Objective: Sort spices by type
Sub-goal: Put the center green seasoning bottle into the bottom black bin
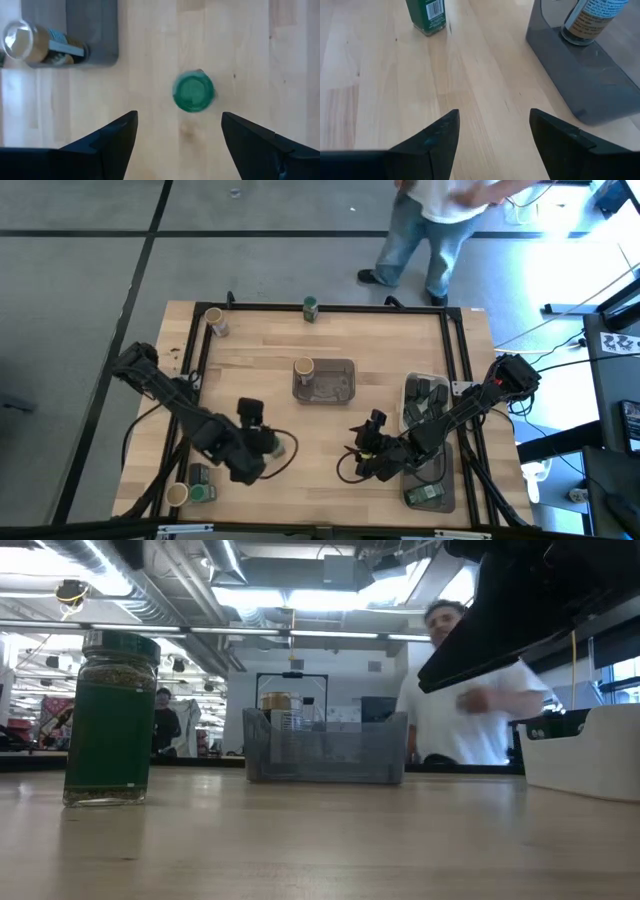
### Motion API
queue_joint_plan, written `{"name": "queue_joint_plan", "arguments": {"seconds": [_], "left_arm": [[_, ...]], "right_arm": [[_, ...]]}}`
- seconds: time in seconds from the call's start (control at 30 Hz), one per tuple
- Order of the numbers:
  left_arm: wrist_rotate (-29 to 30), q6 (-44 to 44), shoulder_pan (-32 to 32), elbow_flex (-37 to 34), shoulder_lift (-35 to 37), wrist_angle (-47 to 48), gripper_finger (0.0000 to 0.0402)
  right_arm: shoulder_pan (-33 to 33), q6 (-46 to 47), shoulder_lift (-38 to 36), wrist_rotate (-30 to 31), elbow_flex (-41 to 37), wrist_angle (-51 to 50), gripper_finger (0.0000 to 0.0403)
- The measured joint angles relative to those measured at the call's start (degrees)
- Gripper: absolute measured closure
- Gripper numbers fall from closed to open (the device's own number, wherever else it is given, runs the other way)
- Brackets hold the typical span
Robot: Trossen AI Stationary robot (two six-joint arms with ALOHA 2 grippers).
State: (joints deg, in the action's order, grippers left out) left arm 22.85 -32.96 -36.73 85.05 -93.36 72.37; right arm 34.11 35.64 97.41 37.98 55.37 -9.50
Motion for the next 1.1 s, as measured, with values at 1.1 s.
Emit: {"name": "queue_joint_plan", "arguments": {"seconds": [1.1], "left_arm": [[17.3,-18.0,-12.0,-41.3,4.8,-41.0,0.0117]], "right_arm": [[-10.9,-30.3,19.0,-20.5,12.1,40.9,0.0043]]}}
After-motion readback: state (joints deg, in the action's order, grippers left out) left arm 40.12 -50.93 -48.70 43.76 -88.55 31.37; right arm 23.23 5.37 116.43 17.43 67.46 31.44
